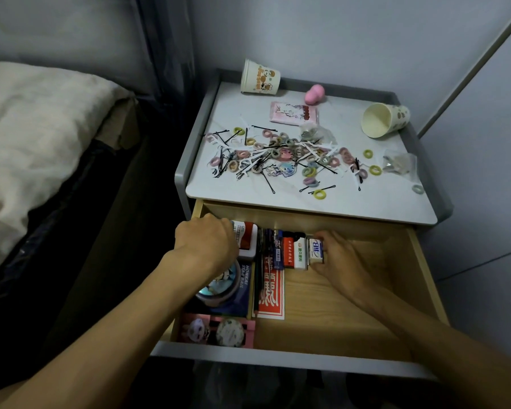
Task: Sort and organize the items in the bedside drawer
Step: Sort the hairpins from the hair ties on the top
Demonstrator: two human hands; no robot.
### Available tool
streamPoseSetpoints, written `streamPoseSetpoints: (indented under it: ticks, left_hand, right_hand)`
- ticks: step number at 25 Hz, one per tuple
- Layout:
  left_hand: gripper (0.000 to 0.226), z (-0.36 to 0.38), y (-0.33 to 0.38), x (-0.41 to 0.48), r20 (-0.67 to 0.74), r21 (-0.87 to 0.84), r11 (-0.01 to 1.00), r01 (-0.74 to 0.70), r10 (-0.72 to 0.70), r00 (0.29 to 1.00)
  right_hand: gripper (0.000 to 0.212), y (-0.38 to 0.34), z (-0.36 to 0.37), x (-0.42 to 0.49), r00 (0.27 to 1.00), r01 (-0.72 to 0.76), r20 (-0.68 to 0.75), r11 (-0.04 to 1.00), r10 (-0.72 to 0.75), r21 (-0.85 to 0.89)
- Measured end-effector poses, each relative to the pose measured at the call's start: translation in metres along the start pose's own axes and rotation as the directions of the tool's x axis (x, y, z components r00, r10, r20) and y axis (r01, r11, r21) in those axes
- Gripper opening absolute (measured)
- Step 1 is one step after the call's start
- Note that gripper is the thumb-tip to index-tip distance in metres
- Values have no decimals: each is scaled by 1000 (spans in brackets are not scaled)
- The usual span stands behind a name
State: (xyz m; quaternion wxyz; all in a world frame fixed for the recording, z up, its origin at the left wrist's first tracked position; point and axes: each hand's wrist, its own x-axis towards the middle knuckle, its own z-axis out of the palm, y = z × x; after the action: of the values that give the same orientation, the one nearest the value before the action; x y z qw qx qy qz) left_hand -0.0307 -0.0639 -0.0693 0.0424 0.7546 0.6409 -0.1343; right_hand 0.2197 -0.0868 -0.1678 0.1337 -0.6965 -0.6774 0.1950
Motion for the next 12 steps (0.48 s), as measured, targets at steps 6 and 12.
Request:
streamPoseSetpoints:
  ticks: [6, 12]
  left_hand:
    - [26, 0, 4, -1, 4, 25, 1000, 16, -16, 1000]
    - [30, -11, 11, 4, -61, -33, 996, 78, -80, 995]
  right_hand:
    - [58, 3, 2, 3, 1000, 10, -5, 1000, -10, 19]
    - [48, -1, -16, -7, 999, 39, -6, 999, -39, -5]
